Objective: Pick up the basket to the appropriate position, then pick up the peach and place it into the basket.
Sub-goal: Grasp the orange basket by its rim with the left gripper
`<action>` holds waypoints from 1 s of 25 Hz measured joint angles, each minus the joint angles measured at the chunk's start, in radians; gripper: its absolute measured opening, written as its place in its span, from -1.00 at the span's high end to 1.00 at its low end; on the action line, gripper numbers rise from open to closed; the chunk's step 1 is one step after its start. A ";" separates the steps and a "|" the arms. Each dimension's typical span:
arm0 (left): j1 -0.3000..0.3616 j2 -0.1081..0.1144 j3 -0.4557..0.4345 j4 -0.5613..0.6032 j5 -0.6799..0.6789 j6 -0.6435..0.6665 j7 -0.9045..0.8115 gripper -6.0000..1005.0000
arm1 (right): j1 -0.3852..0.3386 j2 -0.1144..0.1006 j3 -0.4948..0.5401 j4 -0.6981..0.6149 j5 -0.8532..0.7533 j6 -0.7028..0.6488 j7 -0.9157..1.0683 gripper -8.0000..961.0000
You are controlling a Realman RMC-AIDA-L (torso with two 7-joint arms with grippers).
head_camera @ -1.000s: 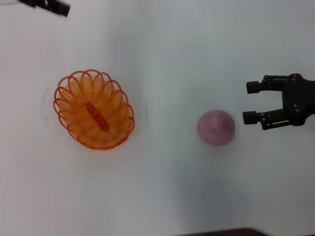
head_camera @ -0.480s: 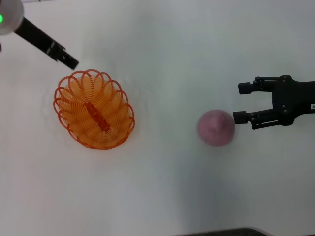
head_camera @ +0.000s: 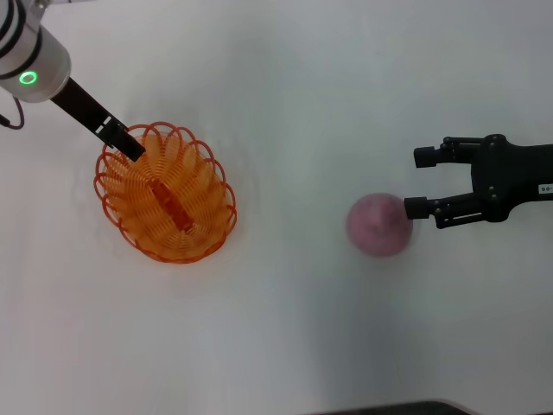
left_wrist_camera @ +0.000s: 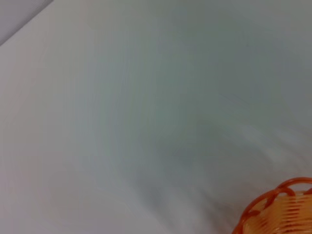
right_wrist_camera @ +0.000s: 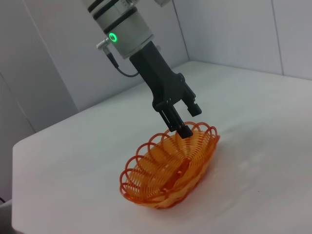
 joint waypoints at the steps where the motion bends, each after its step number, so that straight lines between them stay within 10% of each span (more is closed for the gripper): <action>1: 0.000 -0.001 0.005 -0.004 0.000 -0.006 -0.001 -0.67 | -0.001 0.000 0.000 0.000 0.000 0.002 0.000 -0.97; 18: -0.001 -0.011 0.026 -0.036 0.001 -0.046 0.006 -0.16 | -0.005 0.005 0.000 0.002 -0.002 0.020 -0.001 -0.97; 25: 0.001 -0.013 0.027 -0.036 0.001 -0.048 0.008 0.62 | -0.002 0.005 0.004 0.002 -0.002 0.022 -0.001 -0.97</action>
